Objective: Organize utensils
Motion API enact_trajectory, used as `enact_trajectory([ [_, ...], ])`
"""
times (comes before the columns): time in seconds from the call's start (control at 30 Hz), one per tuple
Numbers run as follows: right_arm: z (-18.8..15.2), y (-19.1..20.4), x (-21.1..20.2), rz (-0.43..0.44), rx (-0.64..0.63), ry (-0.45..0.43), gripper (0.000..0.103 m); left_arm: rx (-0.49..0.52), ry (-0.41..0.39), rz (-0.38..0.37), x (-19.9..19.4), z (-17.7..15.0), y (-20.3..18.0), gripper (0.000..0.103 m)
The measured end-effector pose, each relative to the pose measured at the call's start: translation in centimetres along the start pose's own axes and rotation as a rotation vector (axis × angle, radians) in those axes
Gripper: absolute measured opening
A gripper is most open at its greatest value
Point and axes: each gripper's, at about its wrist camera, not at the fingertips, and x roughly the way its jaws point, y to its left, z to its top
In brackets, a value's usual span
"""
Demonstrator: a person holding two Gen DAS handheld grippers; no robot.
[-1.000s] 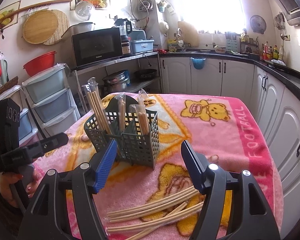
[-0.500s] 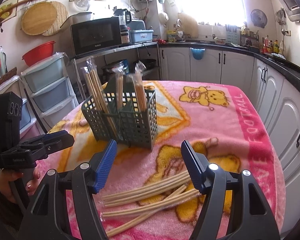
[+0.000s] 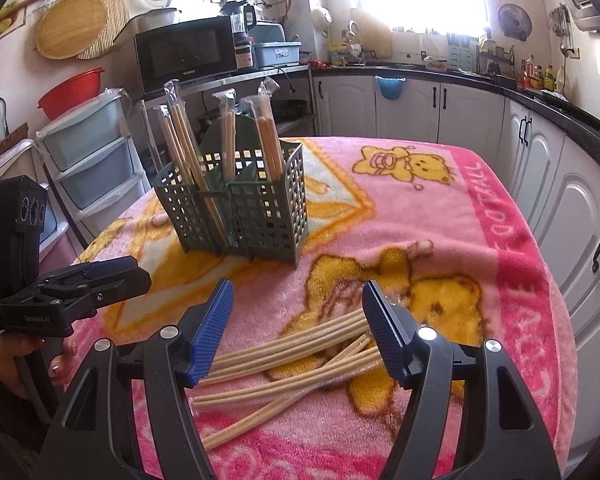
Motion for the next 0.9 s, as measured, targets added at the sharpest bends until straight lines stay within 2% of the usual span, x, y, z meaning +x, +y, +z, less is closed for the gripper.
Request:
enact_trajectory([
  [0.1, -0.3, -0.1, 0.1, -0.001, 0.002, 0.008, 0.064, 0.012, 0.022, -0.006, 0.4, -0.6, -0.2, 0.080],
  [0.47, -1.5, -0.6, 0.4, -0.009, 0.019, 0.038, 0.064, -0.002, 0.146, -0.042, 2.5, -3.2, 0.2, 0.036],
  [0.57, -1.9, -0.9, 0.5, -0.014, 0.025, 0.048, 0.064, 0.002, 0.171, -0.047, 2.8, -3.8, 0.2, 0.029],
  [0.9, -3.3, -1.8, 0.8, -0.032, 0.050, 0.082, 0.064, 0.017, 0.227, -0.063, 4.1, -5.1, -0.9, 0.021],
])
